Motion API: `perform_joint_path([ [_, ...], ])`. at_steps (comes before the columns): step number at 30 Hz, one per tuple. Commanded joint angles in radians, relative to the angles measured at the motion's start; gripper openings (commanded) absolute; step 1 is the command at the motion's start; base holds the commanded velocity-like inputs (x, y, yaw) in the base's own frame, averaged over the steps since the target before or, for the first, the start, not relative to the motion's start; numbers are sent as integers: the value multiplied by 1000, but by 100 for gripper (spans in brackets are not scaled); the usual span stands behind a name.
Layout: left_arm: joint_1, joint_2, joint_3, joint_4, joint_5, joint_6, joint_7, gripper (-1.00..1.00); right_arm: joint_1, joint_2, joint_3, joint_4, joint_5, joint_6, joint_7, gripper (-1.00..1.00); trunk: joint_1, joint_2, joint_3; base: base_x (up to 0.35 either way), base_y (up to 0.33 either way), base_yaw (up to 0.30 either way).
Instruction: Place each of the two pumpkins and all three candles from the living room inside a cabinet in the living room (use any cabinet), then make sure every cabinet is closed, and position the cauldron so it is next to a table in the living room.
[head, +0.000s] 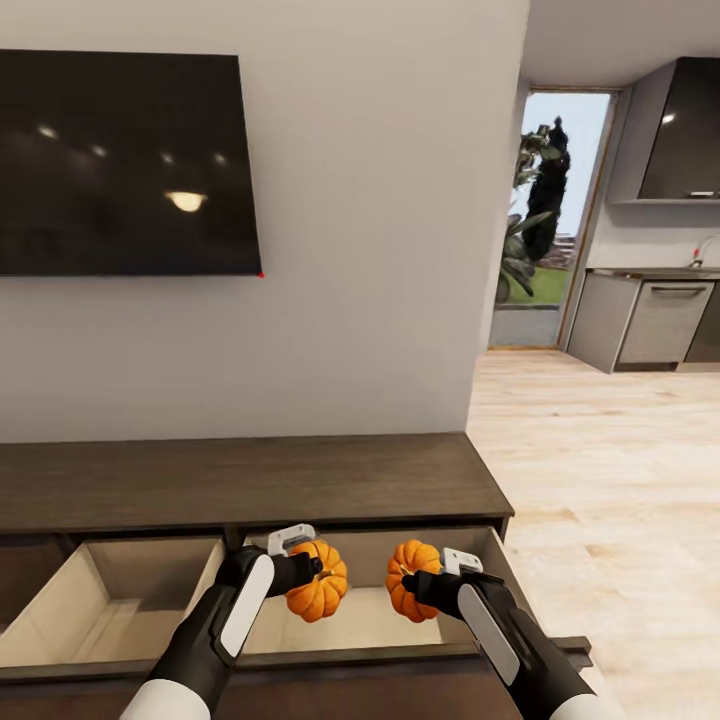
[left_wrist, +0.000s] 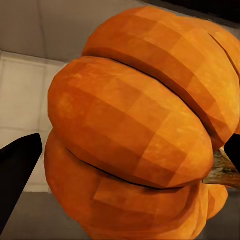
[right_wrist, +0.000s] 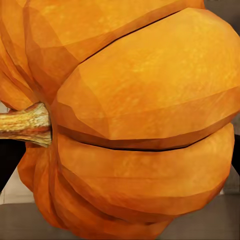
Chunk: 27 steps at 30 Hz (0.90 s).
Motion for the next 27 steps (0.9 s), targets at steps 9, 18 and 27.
perform_joint_path([
  [9,-1,0,-1,1,11,3,9,-100,-1,0,2,-2,-10,2,-12,-100,0,0,-1,135,0,0],
  [18,-1,0,-1,2,9,2,10,-100,-1,0,2,-2,-9,2,-12,-100,0,0,-1,207,0,0],
  [27,-1,-1,-1,-4,6,2,12,-100,-1,0,2,-2,-9,2,-12,-100,0,0,-1,33,0,0],
])
